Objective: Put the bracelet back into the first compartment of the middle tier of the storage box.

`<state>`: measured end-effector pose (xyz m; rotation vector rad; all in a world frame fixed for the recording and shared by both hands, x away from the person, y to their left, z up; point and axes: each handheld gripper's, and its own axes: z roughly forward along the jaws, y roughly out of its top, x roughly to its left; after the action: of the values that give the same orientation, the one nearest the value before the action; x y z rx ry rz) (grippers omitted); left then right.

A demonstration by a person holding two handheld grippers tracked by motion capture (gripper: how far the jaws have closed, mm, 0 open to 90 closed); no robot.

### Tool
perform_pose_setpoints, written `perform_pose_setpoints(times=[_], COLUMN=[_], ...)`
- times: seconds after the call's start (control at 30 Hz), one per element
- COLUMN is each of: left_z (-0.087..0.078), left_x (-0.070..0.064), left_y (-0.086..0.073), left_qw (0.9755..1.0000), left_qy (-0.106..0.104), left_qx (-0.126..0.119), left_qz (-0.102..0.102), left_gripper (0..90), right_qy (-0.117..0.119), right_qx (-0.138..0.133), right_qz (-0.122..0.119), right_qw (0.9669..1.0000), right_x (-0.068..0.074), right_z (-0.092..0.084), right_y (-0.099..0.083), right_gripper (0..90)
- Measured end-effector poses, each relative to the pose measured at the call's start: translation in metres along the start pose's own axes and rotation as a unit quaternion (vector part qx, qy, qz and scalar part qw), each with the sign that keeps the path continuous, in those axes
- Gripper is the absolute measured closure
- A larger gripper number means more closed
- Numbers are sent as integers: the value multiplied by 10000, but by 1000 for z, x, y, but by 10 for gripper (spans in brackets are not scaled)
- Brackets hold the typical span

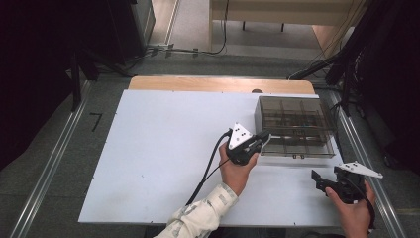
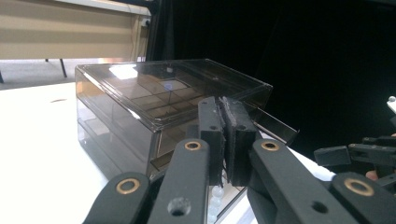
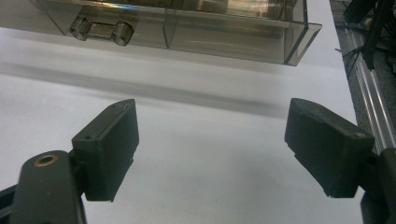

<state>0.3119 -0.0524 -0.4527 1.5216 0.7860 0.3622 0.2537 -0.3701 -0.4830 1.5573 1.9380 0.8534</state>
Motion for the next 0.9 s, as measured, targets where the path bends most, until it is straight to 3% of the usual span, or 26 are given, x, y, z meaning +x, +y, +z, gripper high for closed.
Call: perform_pose_setpoints(times=[0.9], left_z=[20], left_x=[-8], left_y=[4], left_qw=[9999], left_qy=[-146], left_qx=[-35], left_qz=[-28], left_gripper=[882], right_qy=[28], right_qx=[9], right_qz=[9], right_qw=[10000], right_x=[0], right_z=[0], right_y=[0], right_gripper=[160])
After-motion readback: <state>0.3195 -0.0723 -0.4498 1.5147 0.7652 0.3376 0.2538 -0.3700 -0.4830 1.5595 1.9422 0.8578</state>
